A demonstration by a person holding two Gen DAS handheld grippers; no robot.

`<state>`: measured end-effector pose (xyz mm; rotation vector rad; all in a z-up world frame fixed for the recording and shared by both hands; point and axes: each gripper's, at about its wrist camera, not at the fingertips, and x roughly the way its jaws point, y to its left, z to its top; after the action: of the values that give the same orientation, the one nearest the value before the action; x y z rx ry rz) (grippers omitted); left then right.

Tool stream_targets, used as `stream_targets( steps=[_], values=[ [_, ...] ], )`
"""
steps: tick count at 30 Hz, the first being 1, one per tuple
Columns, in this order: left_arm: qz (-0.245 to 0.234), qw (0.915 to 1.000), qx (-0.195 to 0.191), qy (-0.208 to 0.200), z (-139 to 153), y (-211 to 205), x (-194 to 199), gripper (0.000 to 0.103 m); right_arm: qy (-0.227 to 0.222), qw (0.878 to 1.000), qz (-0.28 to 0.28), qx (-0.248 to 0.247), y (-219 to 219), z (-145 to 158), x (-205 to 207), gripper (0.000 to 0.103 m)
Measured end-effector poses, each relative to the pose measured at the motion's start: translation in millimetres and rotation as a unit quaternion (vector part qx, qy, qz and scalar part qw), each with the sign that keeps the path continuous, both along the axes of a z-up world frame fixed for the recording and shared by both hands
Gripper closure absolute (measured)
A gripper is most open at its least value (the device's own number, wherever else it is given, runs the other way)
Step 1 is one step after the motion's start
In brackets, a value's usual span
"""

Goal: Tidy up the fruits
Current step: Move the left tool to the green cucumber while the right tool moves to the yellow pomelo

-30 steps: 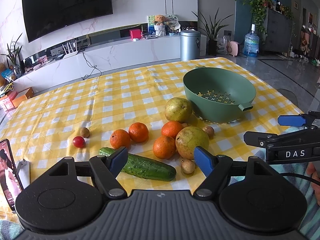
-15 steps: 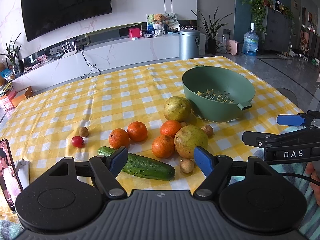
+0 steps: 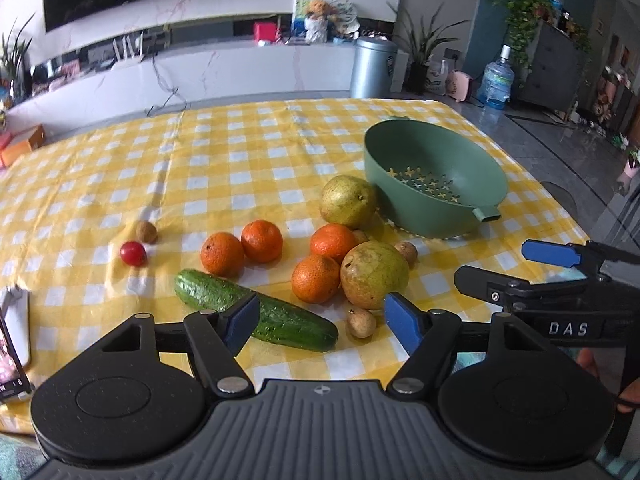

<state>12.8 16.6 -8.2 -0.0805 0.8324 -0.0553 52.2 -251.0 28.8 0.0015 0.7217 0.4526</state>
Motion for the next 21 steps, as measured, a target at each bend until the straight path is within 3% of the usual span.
stream_targets(
  steps=[3, 6, 14, 21],
  values=[
    [0.034, 0.9993, -0.005, 0.018, -2.6, 7.1, 8.2, 0.024, -0.002, 1.000, 0.019, -0.008, 14.2, -3.8, 5.4, 0.007],
    [0.067, 0.9971, 0.005, 0.037, -6.2, 12.2, 17.2, 0.024, 0.007, 0.999, 0.048, -0.021, 30.8, -9.6, 13.5, 0.018],
    [0.126, 0.9868, -0.055, 0.085, -22.7, 35.7, 31.5, 0.024, -0.019, 0.992, 0.103, -0.067, 67.6, -19.2, 20.6, 0.027],
    [0.164, 0.9773, -0.079, 0.108, -35.5, 44.7, 38.7, 0.023, -0.016, 0.990, 0.111, -0.081, 75.4, -28.3, 26.1, 0.033]
  ],
)
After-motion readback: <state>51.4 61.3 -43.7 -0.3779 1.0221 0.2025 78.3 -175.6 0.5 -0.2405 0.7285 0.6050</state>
